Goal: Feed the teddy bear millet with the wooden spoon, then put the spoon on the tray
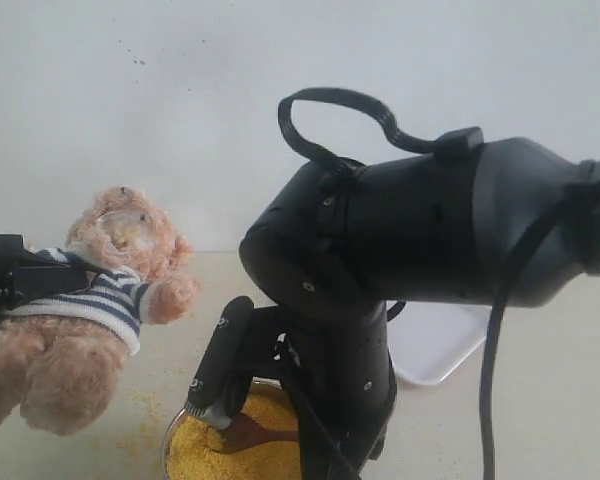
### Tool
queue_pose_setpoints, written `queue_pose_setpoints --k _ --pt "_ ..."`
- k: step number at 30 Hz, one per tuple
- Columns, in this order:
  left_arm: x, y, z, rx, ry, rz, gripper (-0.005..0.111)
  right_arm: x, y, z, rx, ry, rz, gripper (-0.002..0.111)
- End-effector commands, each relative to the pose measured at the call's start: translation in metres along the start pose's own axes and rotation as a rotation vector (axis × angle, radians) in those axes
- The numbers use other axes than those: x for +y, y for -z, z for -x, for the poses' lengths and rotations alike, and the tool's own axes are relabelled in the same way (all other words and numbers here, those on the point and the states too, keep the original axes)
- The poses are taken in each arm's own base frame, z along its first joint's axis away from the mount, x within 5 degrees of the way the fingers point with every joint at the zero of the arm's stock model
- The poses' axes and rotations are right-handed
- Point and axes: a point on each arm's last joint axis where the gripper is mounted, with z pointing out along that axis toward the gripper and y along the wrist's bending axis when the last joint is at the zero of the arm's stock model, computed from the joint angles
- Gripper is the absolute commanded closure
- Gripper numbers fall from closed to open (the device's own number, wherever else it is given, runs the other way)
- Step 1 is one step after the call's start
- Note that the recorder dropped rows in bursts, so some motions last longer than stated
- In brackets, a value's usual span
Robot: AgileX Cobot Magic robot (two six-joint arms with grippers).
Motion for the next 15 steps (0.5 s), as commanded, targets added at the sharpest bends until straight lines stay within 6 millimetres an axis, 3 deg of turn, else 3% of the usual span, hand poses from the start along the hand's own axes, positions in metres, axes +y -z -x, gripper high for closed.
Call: queue_pose_setpoints --k 1,8,15 --pt "-0.003 0.001 0.001 -0.014 0.010 -0.030 0.103 -0.004 0.011 -0.002 -0.048 -0.007 -0.005 0.109" --pt "-0.003 0.001 0.001 -0.012 0.008 -0.035 0.103 -0.006 0.009 -0.006 -0.022 -0.007 0.009 0.109" --pt "-0.004 0.001 -0.002 0.015 -0.005 -0.044 0.103 -0.027 0.013 -0.024 -0.094 -0.100 0.147 0.109"
